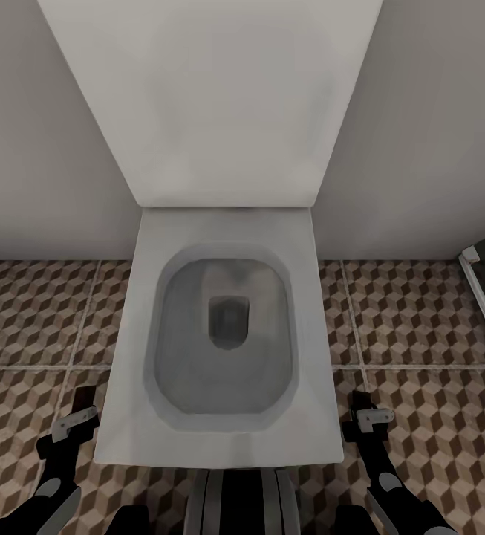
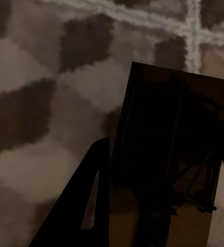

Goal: Take the four mousetraps from the cabinet in the bathroom and place them on the bathroom floor. Make sure all four end up on the same floor surface, and ensure that at least two of them are either under or directly next to the same bathroom sink.

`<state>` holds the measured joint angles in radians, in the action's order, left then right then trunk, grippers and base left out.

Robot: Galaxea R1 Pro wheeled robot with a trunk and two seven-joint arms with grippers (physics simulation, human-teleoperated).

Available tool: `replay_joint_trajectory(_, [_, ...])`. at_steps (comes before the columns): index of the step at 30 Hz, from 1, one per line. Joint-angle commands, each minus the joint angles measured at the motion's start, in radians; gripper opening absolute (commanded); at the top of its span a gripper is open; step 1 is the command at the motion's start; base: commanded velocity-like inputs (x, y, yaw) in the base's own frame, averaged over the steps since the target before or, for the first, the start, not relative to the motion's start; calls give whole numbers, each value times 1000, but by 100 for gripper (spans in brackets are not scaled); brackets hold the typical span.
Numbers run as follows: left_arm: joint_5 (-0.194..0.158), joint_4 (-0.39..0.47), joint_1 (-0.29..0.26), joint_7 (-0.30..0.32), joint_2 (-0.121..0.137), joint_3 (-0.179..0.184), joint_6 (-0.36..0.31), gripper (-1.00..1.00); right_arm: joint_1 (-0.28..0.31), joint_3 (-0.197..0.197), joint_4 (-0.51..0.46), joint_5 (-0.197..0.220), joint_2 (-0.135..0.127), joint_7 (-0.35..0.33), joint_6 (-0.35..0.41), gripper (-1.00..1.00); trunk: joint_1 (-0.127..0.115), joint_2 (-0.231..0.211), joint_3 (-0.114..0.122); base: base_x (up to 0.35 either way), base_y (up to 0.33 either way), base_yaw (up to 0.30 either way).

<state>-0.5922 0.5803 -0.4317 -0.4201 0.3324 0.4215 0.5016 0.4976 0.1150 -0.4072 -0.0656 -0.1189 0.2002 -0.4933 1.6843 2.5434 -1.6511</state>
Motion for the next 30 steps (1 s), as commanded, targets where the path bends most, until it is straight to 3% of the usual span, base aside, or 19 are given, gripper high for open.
replay_joint_trajectory(1, [-3,0,-1,-12,2,8,3,-100,0,5,1,-5,-1,7,-1,-100,0,0,-4,0,0,0])
replay_joint_trajectory(5, [-3,0,-1,-16,2,7,4,-100,1,5,1,-5,-1,7,-1,-100,2,1,-20,0,0,0])
replay_joint_trajectory(14, [-3,1,0,-19,3,3,7,-100,0,5,1,-6,-1,8,-1,-100,2,1,-20,0,0,0])
replay_joint_trajectory(21, [-3,0,-1,-19,9,-39,8,-100,1,3,1,-6,-1,10,-1,-100,2,1,-20,0,0,0])
replay_joint_trajectory(30, [-3,1,-1,-15,10,-47,8,-100,1,3,1,-6,-1,10,-1,-100,2,1,-20,0,0,0])
